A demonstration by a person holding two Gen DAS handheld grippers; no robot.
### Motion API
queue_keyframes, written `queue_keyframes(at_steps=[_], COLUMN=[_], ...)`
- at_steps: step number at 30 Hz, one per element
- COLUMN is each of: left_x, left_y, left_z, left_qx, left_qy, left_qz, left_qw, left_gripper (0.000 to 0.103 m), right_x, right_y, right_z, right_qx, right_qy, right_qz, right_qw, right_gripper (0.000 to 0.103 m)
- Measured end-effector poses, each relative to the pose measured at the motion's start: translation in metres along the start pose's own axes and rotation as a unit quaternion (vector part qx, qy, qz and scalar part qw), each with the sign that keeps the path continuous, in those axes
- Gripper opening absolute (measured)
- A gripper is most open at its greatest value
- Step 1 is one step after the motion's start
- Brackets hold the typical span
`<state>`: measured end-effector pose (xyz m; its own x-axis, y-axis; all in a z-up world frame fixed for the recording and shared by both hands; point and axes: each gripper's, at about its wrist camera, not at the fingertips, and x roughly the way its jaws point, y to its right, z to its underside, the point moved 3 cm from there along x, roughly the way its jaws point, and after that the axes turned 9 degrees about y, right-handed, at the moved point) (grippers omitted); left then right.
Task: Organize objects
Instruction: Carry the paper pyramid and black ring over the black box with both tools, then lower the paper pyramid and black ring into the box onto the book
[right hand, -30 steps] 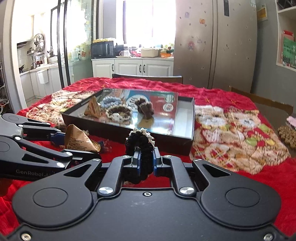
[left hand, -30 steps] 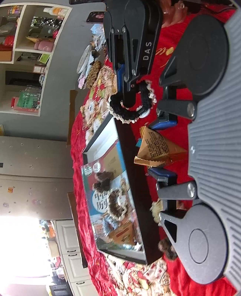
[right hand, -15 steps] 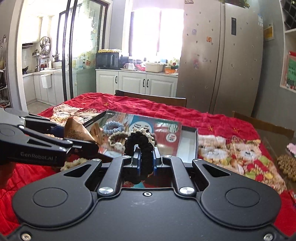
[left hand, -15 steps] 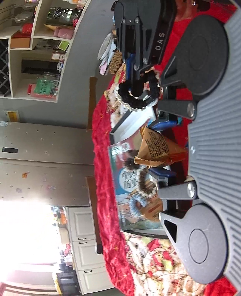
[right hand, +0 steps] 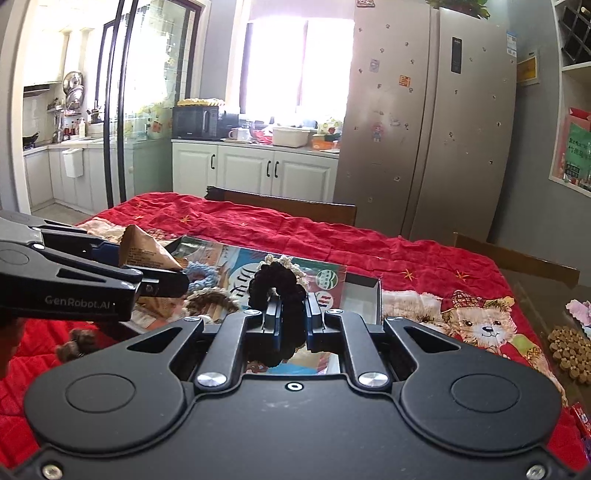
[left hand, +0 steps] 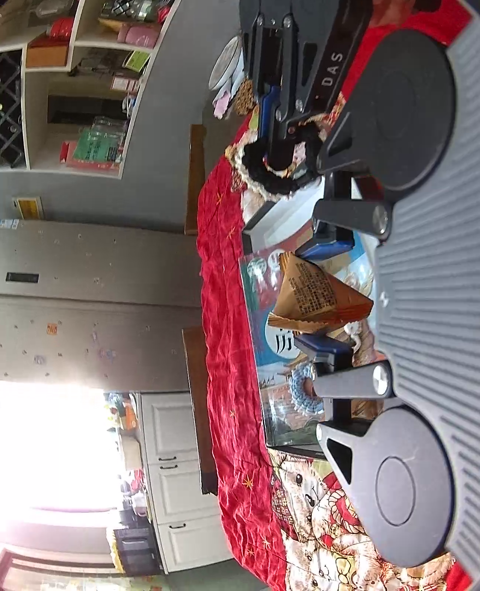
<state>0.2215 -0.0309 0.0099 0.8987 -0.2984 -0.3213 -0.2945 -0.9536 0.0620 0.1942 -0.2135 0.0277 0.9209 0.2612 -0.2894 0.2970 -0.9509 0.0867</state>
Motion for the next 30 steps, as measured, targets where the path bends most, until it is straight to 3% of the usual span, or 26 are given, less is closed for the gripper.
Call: queue_keyframes(at_steps=[30], left_x=[0.065], left_y=[-0.039], left_z=[0.010], left_qx=[-0.033], left_qy=[-0.027], left_qz=[-0.054], left_qw=[0.9976], left_gripper=[0.047], right_x=[0.096], right_y=[0.027], right_z=[0.020], right_qx=[0.057], right_qy=[-0.036], right_qz=[0.025], right_qw=[0.997], right_gripper=[0.012])
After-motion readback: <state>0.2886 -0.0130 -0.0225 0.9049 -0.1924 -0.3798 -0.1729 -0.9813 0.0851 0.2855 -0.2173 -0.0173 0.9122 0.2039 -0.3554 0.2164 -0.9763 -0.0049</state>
